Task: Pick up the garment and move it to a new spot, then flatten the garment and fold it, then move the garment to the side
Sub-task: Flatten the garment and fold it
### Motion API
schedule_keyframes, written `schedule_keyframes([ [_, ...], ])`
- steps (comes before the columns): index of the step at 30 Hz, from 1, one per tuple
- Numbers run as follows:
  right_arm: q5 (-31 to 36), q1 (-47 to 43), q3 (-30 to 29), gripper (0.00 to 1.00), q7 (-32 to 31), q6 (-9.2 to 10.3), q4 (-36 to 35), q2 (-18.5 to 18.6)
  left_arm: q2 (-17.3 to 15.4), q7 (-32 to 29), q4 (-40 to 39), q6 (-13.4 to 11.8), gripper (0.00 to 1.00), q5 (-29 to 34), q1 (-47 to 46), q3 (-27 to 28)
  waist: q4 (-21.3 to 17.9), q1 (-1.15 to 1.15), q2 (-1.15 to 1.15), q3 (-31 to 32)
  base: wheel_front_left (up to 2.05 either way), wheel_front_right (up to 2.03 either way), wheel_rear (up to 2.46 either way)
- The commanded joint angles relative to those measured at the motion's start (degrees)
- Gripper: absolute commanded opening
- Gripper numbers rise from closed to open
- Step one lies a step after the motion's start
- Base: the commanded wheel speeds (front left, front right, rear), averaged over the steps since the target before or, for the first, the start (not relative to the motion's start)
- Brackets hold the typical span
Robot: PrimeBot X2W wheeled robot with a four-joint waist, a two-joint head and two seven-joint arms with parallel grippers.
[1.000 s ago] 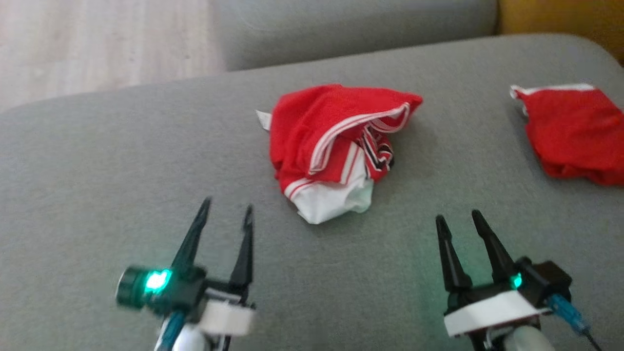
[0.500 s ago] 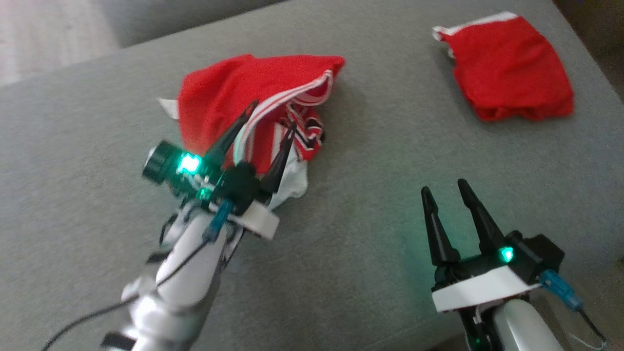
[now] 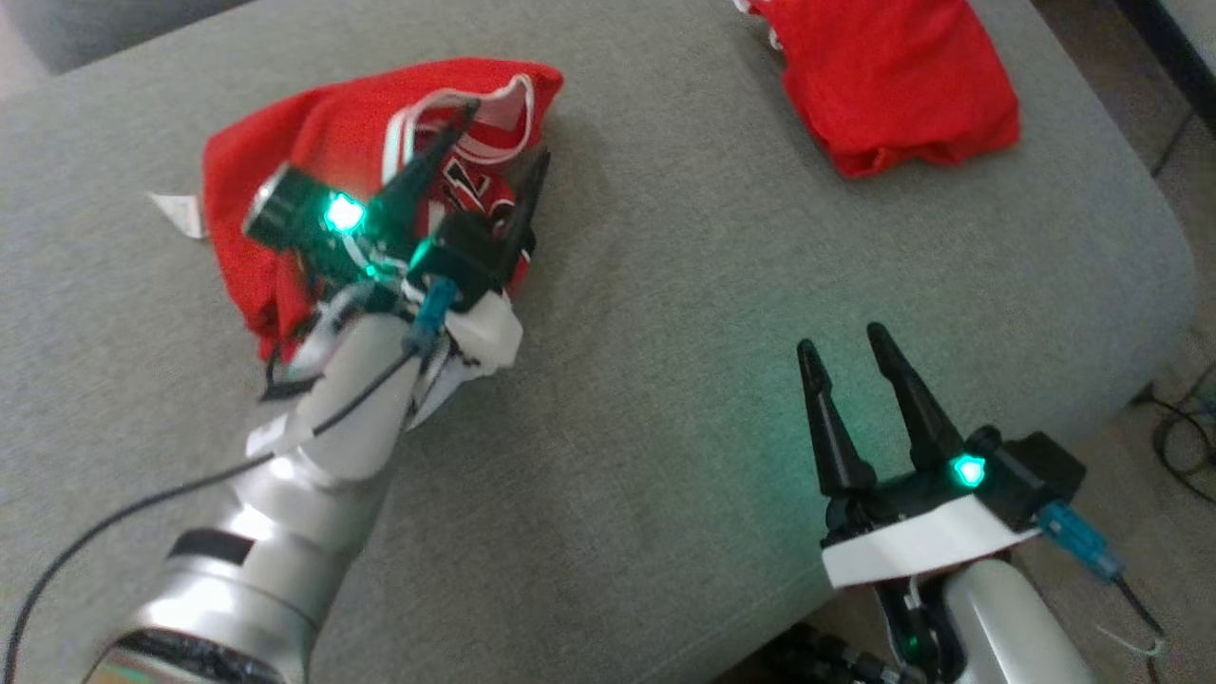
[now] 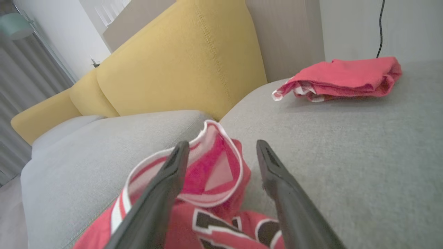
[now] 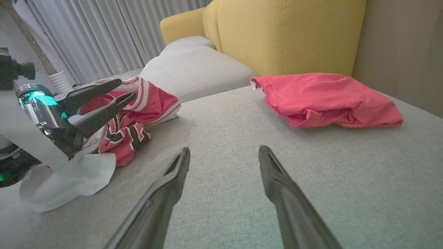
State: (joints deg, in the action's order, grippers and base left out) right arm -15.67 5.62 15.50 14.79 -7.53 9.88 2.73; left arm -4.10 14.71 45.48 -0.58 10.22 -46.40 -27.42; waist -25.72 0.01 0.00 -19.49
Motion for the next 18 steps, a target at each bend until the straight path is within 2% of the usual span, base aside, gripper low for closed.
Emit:
schedule_keyframes([
  [1, -0.44, 1.47, 1.09, 1.0, 0.21, 0.04, -1.96, 0.15, -1.0, 0.29, -1.99, -0.48, 1.0, -0.07, -3.04, 1.44, -1.13, -0.01, 0.0, -1.14, 0.0, 0.0, 0.0],
  [7, -0.95, 1.54, 1.38, 1.0, 0.21, 0.04, -1.65, 0.15, -1.85, 0.29, -0.41, -0.24, 1.0, -0.37, -4.22, -0.01, -2.16, -0.01, 0.0, -1.6, 0.0, 0.0, 0.0],
  [11, -1.28, 1.72, 1.59, 1.0, 0.21, 0.04, -1.5, 0.15, -1.48, -0.03, 3.44, 0.41, 1.0, -0.89, -5.22, -0.74, -2.73, -0.01, 0.0, -1.46, 0.0, 0.0, 0.0],
  [18, -1.72, 1.72, 1.89, 1.0, 0.21, 0.04, -1.47, 0.15, 0.08, -7.17, 10.99, -0.48, 1.0, -1.47, -8.62, -1.56, -3.44, -0.01, 0.0, -1.51, 0.0, 0.0, 0.0],
])
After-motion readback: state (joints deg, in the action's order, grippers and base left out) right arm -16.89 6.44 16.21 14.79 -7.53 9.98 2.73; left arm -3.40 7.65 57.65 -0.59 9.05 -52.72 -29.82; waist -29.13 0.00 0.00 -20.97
